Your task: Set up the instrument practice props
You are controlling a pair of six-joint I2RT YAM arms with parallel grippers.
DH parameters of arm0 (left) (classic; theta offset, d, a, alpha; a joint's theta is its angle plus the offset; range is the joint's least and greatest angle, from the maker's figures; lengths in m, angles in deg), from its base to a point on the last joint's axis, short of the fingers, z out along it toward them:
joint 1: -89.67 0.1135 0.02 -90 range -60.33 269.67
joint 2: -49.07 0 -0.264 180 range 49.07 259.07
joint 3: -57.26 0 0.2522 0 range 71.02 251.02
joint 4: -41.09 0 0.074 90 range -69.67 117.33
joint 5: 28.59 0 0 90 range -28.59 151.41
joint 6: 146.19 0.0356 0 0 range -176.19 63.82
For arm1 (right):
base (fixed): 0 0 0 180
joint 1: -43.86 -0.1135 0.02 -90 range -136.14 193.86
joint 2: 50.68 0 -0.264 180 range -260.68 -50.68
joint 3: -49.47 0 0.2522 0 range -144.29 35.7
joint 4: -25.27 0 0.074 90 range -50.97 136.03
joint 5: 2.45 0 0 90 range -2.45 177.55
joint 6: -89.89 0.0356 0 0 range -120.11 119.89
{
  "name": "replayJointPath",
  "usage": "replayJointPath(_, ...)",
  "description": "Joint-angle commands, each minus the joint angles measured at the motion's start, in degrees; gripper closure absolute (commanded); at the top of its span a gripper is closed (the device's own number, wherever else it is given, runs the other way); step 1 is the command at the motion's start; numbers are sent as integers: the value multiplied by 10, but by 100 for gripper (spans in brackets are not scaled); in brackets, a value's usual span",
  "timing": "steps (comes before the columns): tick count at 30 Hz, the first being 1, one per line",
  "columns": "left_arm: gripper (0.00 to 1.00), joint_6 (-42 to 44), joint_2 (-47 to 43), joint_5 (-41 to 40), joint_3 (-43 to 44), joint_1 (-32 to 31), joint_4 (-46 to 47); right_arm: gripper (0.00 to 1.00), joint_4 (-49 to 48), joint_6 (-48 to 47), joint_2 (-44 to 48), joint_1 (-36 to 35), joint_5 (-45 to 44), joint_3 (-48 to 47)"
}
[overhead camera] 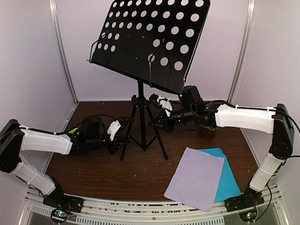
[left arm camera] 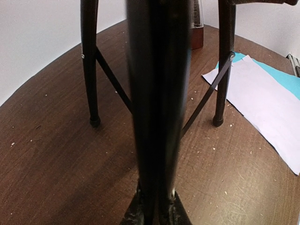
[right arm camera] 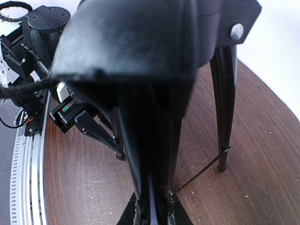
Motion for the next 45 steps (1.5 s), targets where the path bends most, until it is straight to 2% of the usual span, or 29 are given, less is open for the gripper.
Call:
replayJointPath(1, 100, -20, -25, 0, -45, 7, -48, 100, 69, 18, 35, 24, -47, 24)
replayJointPath(14, 100, -59, -89, -22, -104, 8, -42, 100, 82, 6, 46, 30, -55, 43)
replayJointPath(21, 100, -104, -89, -68, -128, 8, 5, 100, 54, 16, -4, 25, -71, -15)
replayJointPath(26, 100, -90, -61, -116, -80, 8, -27, 100, 44, 15, -48, 21, -76, -70)
replayJointPath(32, 100, -82, -21, -110, -29, 8, -46, 100, 74, -8, -84, 22, -79, -131)
replayJointPath(45, 100, -143, -85, -106, -131, 8, -26, 100, 107, -55, -36, 47, -73, -56)
